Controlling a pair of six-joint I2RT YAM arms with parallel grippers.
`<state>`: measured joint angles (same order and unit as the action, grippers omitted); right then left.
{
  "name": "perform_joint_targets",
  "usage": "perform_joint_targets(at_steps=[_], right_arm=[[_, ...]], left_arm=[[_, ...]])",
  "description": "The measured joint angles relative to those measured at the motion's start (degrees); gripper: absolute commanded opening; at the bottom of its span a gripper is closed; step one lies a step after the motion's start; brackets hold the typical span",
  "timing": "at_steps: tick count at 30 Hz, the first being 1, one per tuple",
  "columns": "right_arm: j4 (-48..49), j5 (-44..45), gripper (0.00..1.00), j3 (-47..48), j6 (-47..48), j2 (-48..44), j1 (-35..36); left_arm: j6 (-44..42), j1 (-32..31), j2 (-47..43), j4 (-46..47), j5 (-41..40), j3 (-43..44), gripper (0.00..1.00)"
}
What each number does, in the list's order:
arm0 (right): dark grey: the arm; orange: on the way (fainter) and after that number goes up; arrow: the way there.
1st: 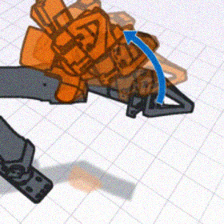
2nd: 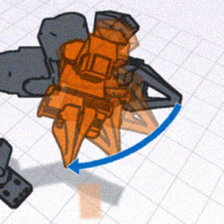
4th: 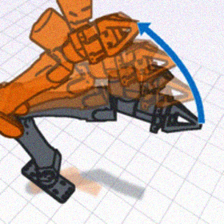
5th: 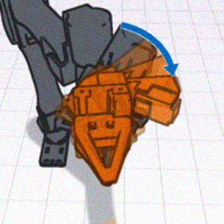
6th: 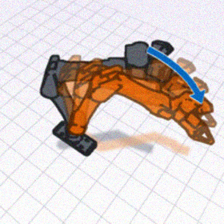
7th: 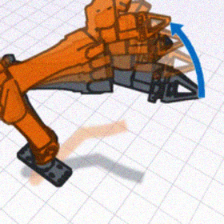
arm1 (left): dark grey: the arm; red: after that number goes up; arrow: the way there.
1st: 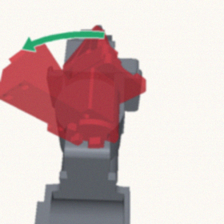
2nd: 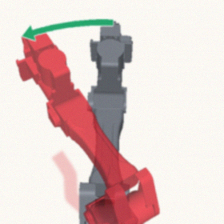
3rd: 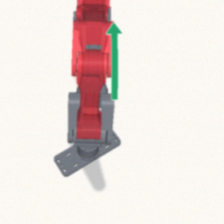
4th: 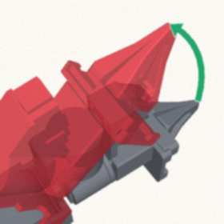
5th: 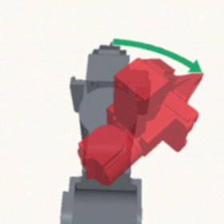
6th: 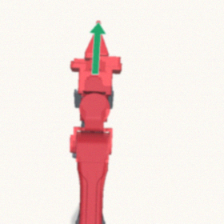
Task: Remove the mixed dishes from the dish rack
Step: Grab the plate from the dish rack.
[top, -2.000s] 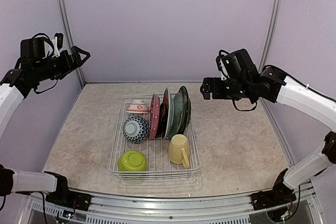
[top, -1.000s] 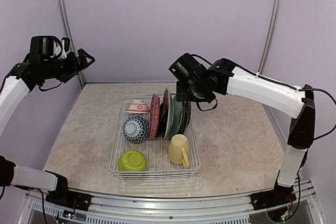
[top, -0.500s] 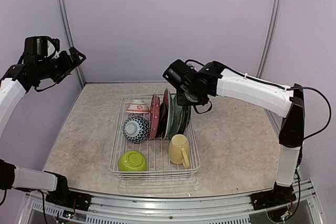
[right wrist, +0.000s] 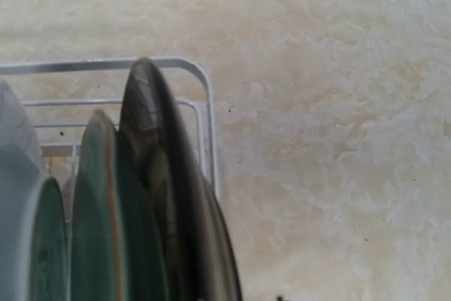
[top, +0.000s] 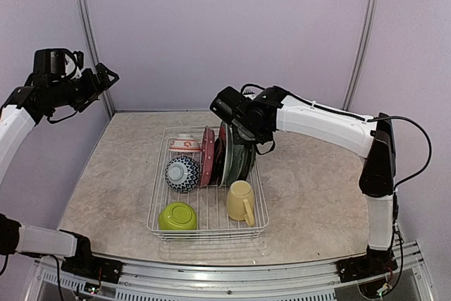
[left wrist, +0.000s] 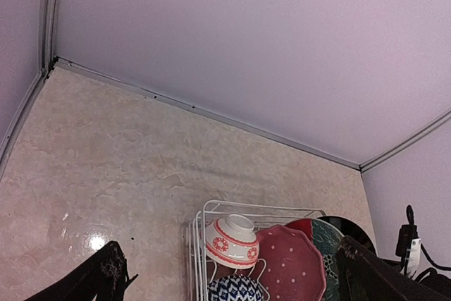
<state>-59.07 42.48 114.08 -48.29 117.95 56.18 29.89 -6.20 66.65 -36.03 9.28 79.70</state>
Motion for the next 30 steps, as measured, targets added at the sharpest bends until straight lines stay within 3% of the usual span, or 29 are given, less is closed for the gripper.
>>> perform_joint_targets(at_steps=[8, 15, 30], right_arm=[[-0.5, 0.1, 0.24, 0.1, 0.0, 1.8, -0.2], [-1.2, 0.7, 0.08, 0.9, 0.5, 2.3, -0.3], [-2.7, 2.5, 0.00, 2.3, 0.9, 3.1, -0.3]], left_arm=[[-0.3, -0.4, 0.2, 0.0, 2.3, 0.0, 0.99], [-0.4, -0.5, 1.5, 0.0, 3.1, 0.0, 0.99], [-0.7, -0.5, 1.7, 0.0, 3.9, 0.0, 0.99]])
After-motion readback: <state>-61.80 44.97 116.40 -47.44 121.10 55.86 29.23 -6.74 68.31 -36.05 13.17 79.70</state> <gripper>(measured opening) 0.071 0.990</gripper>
